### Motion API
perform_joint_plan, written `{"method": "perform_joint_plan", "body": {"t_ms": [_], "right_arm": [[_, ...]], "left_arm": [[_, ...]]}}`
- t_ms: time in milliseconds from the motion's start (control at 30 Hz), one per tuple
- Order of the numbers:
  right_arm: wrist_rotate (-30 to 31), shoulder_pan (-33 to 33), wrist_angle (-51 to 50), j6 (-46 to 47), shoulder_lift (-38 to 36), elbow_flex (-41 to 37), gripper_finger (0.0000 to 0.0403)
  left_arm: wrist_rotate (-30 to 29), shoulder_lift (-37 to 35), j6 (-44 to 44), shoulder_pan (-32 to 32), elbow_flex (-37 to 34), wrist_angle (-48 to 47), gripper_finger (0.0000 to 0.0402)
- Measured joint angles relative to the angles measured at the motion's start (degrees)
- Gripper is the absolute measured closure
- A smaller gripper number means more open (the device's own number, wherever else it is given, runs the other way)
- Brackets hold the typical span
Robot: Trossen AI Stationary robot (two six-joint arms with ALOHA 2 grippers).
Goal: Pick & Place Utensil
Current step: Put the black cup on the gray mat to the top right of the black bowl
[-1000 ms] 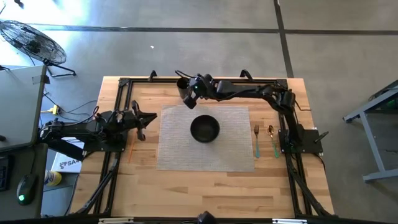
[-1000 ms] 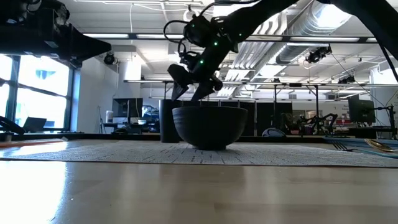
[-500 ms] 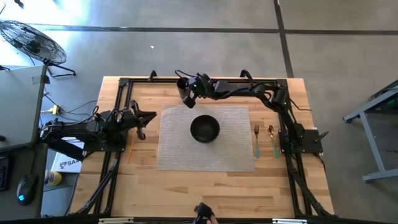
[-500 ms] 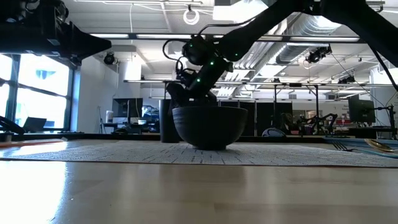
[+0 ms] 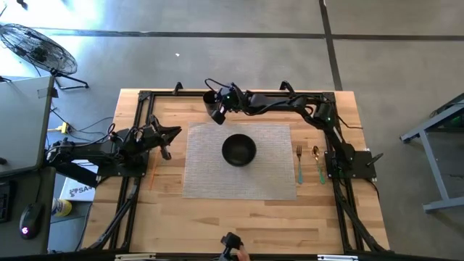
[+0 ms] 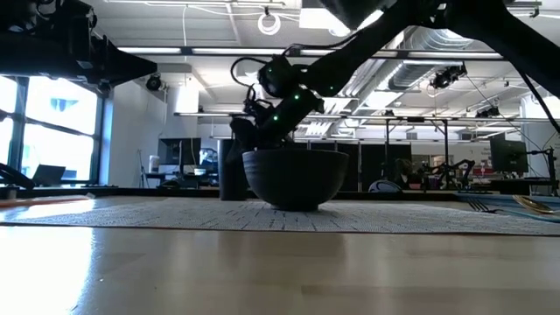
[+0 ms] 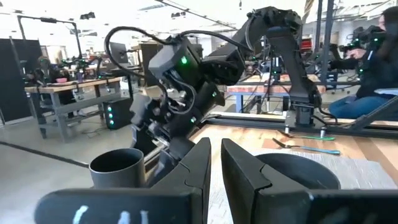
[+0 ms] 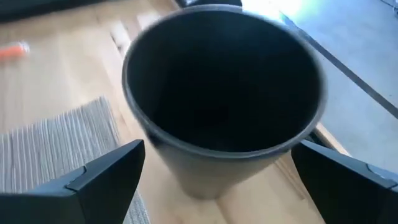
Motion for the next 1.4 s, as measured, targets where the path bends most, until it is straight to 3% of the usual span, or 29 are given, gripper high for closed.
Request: {"method": "perform_joint_plan", "body": {"t_ms": [567,1133,1400], "right_arm": [[4.3,0.78,7.35,0.66,1.18,0.09,0.0005],[4.9,0.79,11.58,0.57,1.18,0.09,0.0038],[11.17,2.57,8.88,-1.52,-2.98,-0.02,0.0044]], "left_arm": [[-2.12,0.0,1.51,0.0,0.0,0.04,0.0366],[-2.14,0.0,1.51,0.0,0.0,0.04,0.0366],[-2.45,0.0,1.77,0.0,0.0,-0.01,0.0366]]}}
